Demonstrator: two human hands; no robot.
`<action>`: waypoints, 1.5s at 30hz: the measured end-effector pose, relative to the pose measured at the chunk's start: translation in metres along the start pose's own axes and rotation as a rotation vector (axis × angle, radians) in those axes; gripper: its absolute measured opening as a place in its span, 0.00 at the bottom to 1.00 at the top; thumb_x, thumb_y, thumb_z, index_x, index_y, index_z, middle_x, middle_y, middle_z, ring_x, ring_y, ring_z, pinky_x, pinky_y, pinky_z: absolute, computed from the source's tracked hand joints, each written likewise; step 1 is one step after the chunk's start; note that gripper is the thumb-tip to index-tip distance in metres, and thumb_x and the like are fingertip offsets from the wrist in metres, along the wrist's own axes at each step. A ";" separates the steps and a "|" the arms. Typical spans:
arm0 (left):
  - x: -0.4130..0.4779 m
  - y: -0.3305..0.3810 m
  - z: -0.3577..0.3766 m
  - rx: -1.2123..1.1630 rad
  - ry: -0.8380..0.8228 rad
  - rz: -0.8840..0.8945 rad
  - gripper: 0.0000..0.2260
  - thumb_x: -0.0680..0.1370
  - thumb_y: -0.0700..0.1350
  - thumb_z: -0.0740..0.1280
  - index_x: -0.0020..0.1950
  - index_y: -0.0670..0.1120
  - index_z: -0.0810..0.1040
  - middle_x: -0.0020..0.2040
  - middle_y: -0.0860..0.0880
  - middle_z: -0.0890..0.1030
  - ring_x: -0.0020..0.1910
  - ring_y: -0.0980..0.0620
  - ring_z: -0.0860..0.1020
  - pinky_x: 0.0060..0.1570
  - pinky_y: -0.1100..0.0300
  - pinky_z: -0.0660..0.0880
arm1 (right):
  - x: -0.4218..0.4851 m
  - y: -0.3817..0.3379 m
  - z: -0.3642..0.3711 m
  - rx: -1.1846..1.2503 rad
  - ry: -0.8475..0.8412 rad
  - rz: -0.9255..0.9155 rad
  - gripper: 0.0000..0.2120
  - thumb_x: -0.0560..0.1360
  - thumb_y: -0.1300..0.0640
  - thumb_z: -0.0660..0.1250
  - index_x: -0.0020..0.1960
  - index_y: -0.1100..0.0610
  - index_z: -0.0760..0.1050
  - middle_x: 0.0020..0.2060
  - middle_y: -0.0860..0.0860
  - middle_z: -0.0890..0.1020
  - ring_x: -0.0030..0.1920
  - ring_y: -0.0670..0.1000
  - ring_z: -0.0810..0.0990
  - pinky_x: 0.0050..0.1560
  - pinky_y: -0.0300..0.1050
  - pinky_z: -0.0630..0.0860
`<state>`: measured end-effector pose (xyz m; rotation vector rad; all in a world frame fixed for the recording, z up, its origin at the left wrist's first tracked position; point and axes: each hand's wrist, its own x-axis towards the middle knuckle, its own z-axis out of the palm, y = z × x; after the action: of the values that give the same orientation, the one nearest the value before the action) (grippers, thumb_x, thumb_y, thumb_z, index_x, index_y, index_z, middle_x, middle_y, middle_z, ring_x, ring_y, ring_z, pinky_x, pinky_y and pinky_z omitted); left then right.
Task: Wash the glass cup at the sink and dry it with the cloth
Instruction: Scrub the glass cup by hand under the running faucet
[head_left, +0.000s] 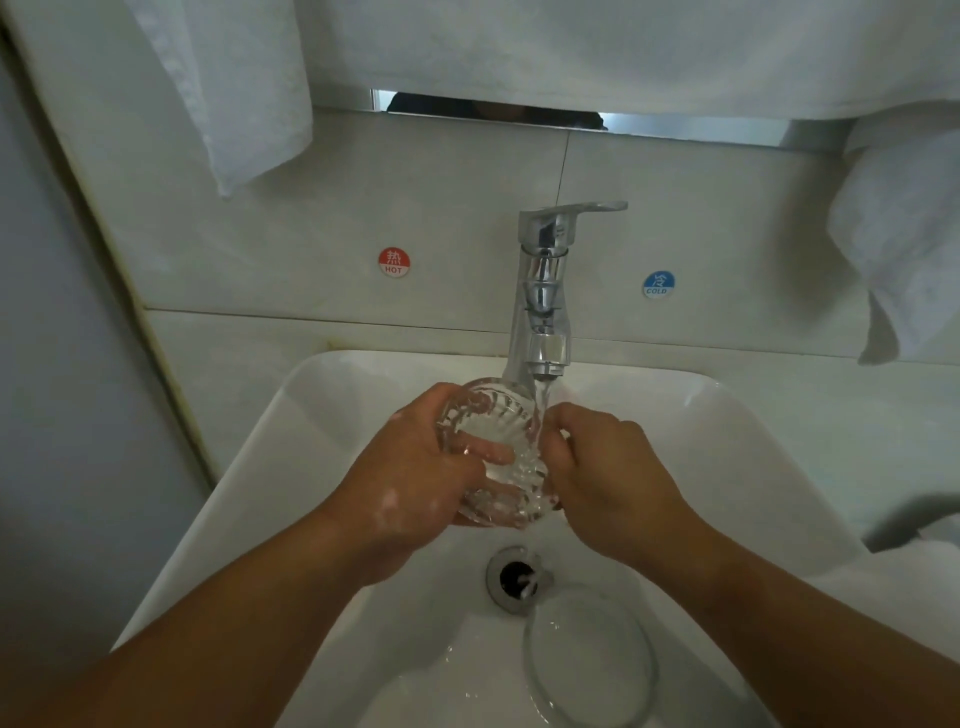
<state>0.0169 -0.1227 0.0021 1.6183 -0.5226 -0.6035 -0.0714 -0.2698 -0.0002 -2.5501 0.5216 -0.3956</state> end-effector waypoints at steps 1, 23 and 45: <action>-0.001 -0.001 0.002 -0.007 0.035 0.014 0.26 0.75 0.26 0.67 0.61 0.56 0.78 0.53 0.49 0.86 0.52 0.47 0.86 0.46 0.45 0.86 | 0.001 -0.001 0.002 0.046 -0.004 0.039 0.14 0.84 0.55 0.55 0.47 0.56 0.76 0.36 0.52 0.82 0.36 0.54 0.83 0.40 0.52 0.81; -0.005 0.007 0.008 -0.051 -0.022 -0.043 0.18 0.77 0.32 0.70 0.60 0.53 0.81 0.51 0.47 0.88 0.47 0.45 0.88 0.47 0.44 0.86 | 0.002 -0.006 0.002 0.113 0.092 0.042 0.17 0.84 0.56 0.55 0.37 0.48 0.68 0.31 0.43 0.75 0.31 0.43 0.74 0.29 0.33 0.66; 0.009 -0.017 0.003 0.432 0.142 0.123 0.13 0.87 0.47 0.58 0.58 0.47 0.82 0.45 0.47 0.86 0.35 0.48 0.85 0.26 0.62 0.81 | -0.003 -0.002 -0.003 0.064 -0.003 0.148 0.16 0.84 0.51 0.57 0.45 0.57 0.78 0.33 0.52 0.81 0.33 0.53 0.80 0.40 0.54 0.81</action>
<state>0.0217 -0.1284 -0.0162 2.0012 -0.6725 -0.2905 -0.0749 -0.2678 0.0031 -2.4319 0.6811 -0.3495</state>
